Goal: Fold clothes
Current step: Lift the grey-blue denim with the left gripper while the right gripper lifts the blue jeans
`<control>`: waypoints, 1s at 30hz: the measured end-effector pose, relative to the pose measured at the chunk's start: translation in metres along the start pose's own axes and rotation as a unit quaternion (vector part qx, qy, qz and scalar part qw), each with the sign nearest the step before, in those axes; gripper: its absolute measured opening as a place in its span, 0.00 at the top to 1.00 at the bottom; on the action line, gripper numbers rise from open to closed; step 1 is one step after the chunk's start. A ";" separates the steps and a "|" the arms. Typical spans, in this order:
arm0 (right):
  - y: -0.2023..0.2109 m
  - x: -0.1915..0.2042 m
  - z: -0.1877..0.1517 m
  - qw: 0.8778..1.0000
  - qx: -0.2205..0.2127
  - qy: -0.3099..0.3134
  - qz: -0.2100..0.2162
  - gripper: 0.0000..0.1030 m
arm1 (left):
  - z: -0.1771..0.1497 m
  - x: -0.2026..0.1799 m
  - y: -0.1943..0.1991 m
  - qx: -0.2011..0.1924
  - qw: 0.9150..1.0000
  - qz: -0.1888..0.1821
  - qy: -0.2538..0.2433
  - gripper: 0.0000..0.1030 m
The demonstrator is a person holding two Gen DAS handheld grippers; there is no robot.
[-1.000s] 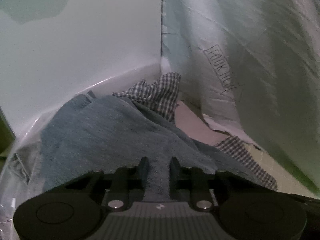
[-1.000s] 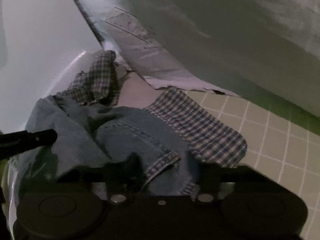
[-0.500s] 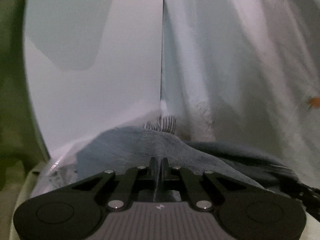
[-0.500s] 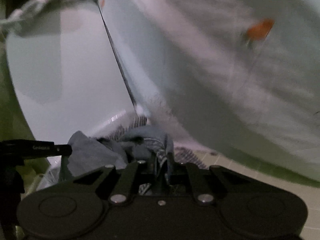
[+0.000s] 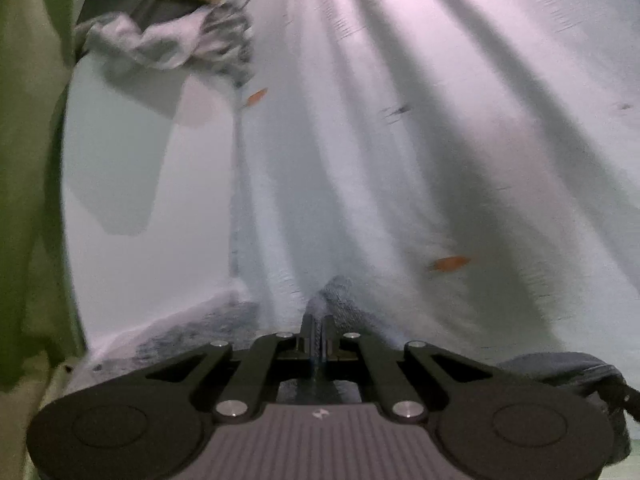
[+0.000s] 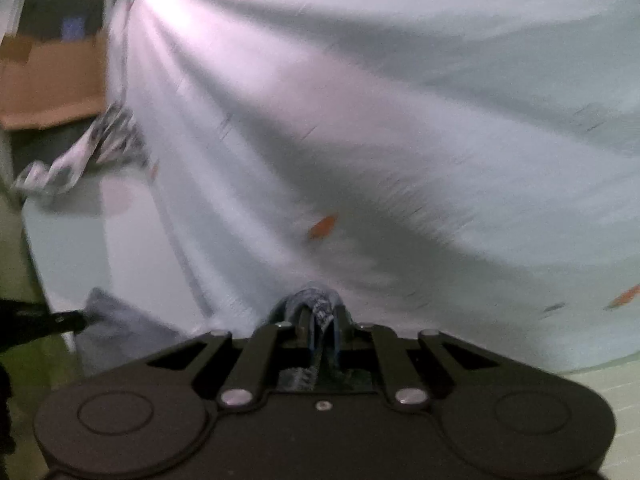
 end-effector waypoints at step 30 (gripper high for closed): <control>0.288 -0.329 -0.052 0.907 0.109 -0.078 -0.399 0.22 | -0.253 -0.116 0.108 0.325 0.944 -0.044 -0.037 0.39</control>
Point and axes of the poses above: each gripper's, at about its wrist camera, not at the fingertips, and y roughly against the way its jaws point, x to its left, z to its top, the point moved 6 cm from there along -y, roughly the way its jaws point, and after that the axes turned 14 degrees about -x, right-handed, at the moved point
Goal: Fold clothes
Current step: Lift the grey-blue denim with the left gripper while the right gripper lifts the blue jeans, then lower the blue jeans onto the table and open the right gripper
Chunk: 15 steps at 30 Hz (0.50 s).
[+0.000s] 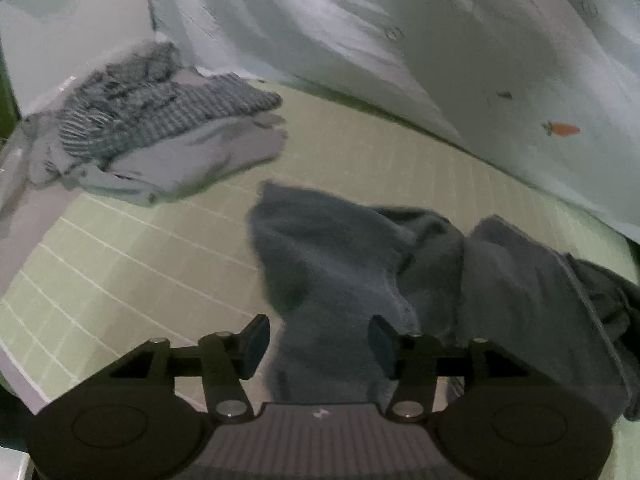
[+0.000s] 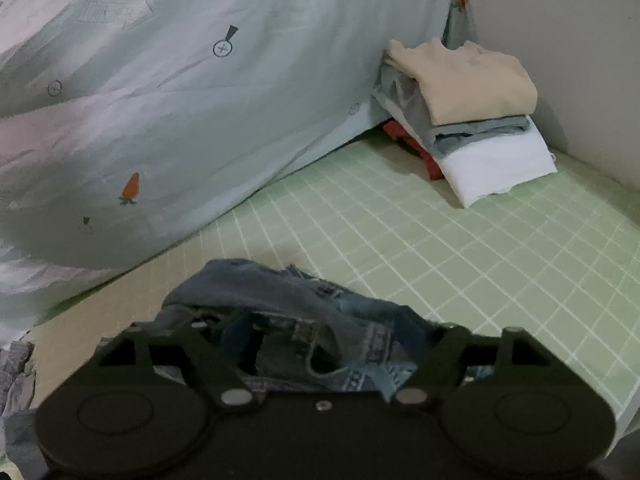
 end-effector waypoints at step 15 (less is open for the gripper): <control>-0.042 0.046 -0.004 0.978 -0.015 0.205 -0.025 0.03 | -0.023 -0.028 -0.076 0.097 0.995 -0.002 -0.022 0.13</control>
Point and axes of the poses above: each gripper's, at about its wrist camera, not at the fingertips, and y roughly against the way its jaws point, x to its left, z to its top, the point moved 6 cm from there along -y, roughly the way its jaws point, and after that the axes turned 14 degrees about -x, right-handed, at the moved point
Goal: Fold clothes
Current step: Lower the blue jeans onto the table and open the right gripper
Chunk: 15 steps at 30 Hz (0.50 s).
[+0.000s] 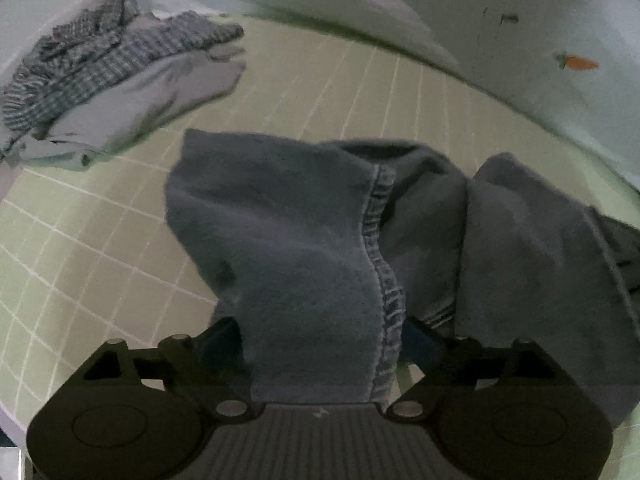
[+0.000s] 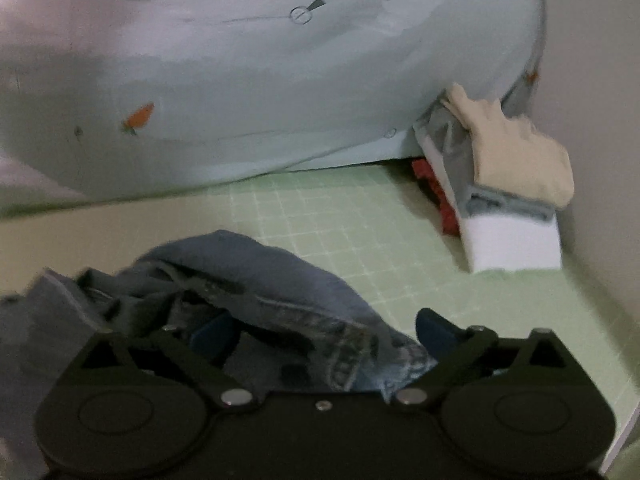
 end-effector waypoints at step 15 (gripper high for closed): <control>-0.160 0.031 0.044 0.997 0.050 0.052 0.031 0.88 | 0.070 -0.019 -0.101 0.000 0.998 0.048 -0.028 0.07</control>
Point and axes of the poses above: each gripper's, at about its wrist camera, not at the fingertips, and y roughly against the way its jaws point, x to its left, z to its top, the point moved 6 cm from there along -y, roughly the way its jaws point, and after that the axes turned 14 degrees about -x, right-handed, at the moved point
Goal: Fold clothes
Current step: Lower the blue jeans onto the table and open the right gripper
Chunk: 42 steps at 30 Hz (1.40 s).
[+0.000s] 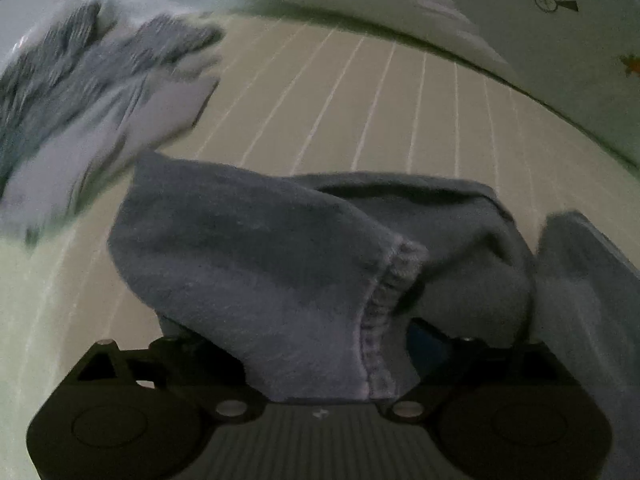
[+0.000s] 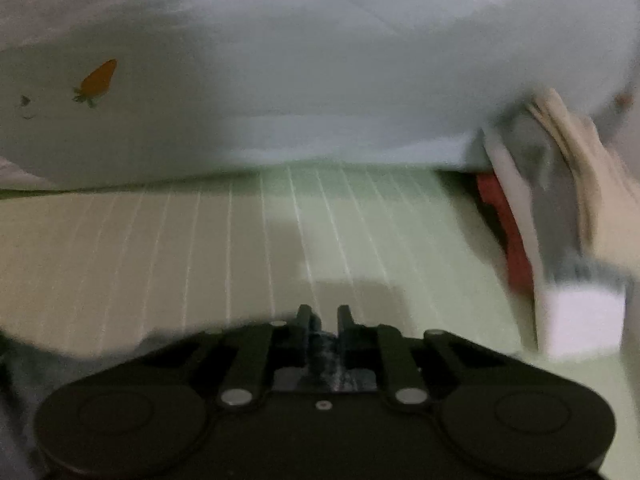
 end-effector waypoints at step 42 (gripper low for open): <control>0.181 -0.041 -0.109 0.998 0.009 -0.067 -0.021 0.08 | -0.059 -0.095 0.074 0.005 0.989 -0.148 0.026 0.93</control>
Point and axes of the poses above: each gripper's, at about its wrist camera, not at the fingertips, and y roughly against the way its jaws point, x to its left, z to its top, the point moved 6 cm from there along -y, roughly the way its jaws point, and after that the axes turned 14 degrees about -x, right-handed, at the moved point
